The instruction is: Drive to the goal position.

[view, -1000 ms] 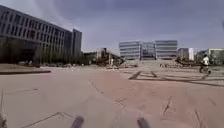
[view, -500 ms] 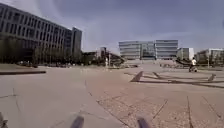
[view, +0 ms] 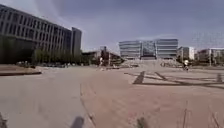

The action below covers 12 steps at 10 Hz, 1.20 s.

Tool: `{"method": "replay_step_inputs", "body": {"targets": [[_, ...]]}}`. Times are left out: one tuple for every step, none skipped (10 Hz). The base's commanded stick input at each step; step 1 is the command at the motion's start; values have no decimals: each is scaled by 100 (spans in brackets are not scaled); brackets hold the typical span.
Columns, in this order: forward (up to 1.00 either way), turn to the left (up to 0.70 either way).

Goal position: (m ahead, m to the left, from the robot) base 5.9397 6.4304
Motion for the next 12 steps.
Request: {"method": "replay_step_inputs", "body": {"targets": [[100,0],[100,0],[100,0],[100,0],[100,0],[100,0],[100,0],[100,0],[100,0],[100,0],[100,0],[100,0]]}}
